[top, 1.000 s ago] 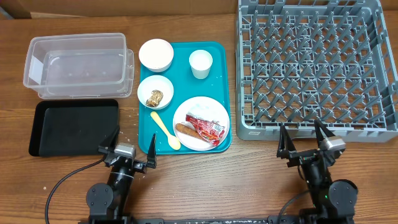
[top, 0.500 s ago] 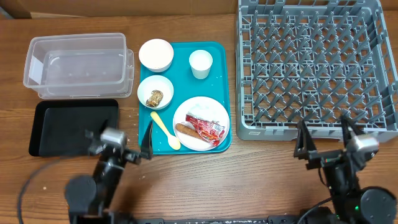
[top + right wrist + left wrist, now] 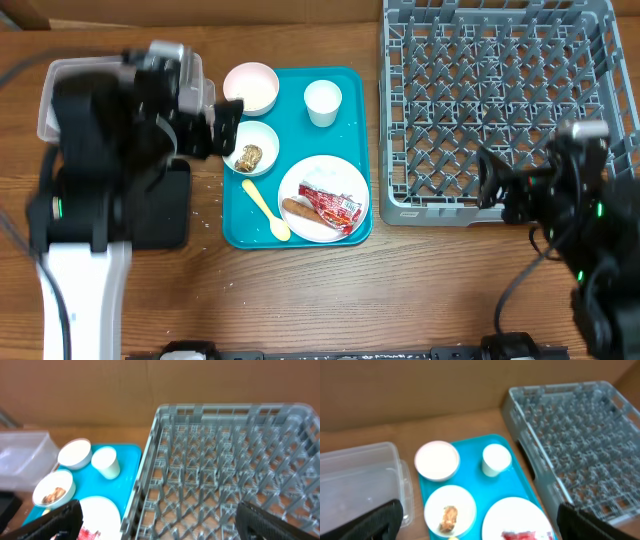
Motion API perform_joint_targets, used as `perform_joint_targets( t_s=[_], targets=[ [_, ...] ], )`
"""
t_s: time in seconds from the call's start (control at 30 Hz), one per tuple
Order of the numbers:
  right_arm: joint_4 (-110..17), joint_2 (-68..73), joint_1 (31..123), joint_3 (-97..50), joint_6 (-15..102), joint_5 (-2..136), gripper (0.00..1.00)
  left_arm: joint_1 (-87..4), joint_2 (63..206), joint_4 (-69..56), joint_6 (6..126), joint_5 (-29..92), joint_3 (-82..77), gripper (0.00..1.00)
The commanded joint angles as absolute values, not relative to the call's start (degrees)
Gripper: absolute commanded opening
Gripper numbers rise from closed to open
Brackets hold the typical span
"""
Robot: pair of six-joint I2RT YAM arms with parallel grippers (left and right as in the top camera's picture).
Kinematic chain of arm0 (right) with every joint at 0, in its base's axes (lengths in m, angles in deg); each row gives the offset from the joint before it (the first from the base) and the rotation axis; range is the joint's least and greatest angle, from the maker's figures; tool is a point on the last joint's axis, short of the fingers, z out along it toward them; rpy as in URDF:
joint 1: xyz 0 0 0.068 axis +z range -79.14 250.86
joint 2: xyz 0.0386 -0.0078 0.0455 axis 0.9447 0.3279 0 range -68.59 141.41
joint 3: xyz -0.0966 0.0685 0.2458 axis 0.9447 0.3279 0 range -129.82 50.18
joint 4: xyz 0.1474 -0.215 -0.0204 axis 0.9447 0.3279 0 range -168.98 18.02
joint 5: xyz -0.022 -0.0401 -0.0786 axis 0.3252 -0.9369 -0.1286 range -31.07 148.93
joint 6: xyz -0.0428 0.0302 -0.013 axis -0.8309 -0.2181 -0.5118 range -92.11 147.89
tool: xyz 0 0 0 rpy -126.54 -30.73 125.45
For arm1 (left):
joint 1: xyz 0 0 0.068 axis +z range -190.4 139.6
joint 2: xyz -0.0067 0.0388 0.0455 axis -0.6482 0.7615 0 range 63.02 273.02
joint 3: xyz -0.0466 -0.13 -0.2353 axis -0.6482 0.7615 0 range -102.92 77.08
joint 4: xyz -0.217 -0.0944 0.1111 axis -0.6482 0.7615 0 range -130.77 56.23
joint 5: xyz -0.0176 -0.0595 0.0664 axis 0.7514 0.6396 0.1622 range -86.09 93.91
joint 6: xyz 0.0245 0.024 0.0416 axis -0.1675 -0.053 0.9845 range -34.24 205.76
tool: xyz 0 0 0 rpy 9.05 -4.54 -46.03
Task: Sort waste into correct bins and load items into the dishwasher
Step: 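Reach the left gripper to the white cup on the teal tray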
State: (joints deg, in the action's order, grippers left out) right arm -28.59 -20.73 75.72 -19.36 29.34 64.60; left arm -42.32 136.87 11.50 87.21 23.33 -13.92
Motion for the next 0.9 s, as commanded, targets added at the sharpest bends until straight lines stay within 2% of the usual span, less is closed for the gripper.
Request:
perform_joint_targets(
  t_s=[0.0,0.1,0.3,0.43,0.53,0.73,0.87],
  targets=[
    [-25.0,-14.2,75.5,-26.9,29.1,67.8,1.0,-46.1,147.1,17.7,87.5,22.8,-26.0,1.0],
    [-22.1,-8.6,75.5,-31.1,29.4,70.7,1.0,-48.6,155.3,19.1,87.5,25.5,-32.1,1.0],
    [-21.0,-1.9,75.5,-31.3,31.3,74.1,1.0,-49.4,165.5,15.2,85.4,29.4,-32.0,1.0],
    [-19.8,1.5,75.5,-31.3,31.3,74.0,1.0,-50.6,172.4,12.8,85.0,27.2,-32.1,0.99],
    [-19.4,3.3,75.5,-31.3,31.3,74.0,1.0,-53.2,176.4,11.2,82.4,21.0,-32.1,0.94],
    [-18.8,4.9,75.5,-31.3,31.3,74.0,1.0,-59.5,182.1,7.7,78.9,7.6,-32.1,0.77],
    [-18.2,4.9,75.5,-31.3,31.3,74.0,1.0,-61.8,185.1,6.7,71.6,-1.2,-32.1,0.66]
  ],
)
